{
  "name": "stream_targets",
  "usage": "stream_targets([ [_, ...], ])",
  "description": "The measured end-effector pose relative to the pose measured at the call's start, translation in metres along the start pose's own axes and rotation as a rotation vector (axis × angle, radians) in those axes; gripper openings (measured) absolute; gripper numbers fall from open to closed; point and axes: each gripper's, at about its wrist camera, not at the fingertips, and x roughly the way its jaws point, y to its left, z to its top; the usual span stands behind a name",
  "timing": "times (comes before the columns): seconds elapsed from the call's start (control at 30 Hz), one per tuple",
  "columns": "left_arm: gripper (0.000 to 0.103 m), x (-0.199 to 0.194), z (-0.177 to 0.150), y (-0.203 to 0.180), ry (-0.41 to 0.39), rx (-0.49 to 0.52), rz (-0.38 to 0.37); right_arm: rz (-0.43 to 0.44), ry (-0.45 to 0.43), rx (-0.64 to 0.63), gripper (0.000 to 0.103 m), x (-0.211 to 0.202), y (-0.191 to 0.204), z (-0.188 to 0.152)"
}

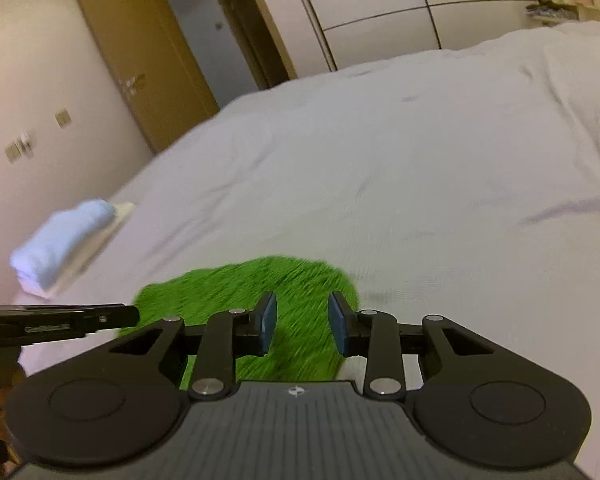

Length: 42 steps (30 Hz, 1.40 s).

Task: Fold clothes
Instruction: 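Release the vest end and pull both grippers back from the vest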

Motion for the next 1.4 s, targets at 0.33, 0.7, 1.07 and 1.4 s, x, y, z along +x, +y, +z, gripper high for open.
stream_targets([
  [0.33, 0.027, -0.044, -0.036, -0.039, 0.046, -0.008, -0.021, -0.003, 0.068, -0.058, 0.035, -0.055, 0.037, -0.048],
  [0.7, 0.033, -0.035, -0.071, -0.038, 0.087, -0.039, 0.036, -0.051, 0.145, -0.090, 0.039, -0.046, 0.051, -0.082],
  [1.07, 0.069, -0.099, -0.099, -0.061, 0.078, -0.051, 0.126, -0.040, 0.129, 0.024, 0.074, -0.107, 0.055, -0.101],
  [1.4, 0.085, -0.138, -0.113, -0.086, 0.054, 0.008, 0.160, -0.102, 0.106, 0.012, 0.093, -0.135, 0.066, -0.104],
])
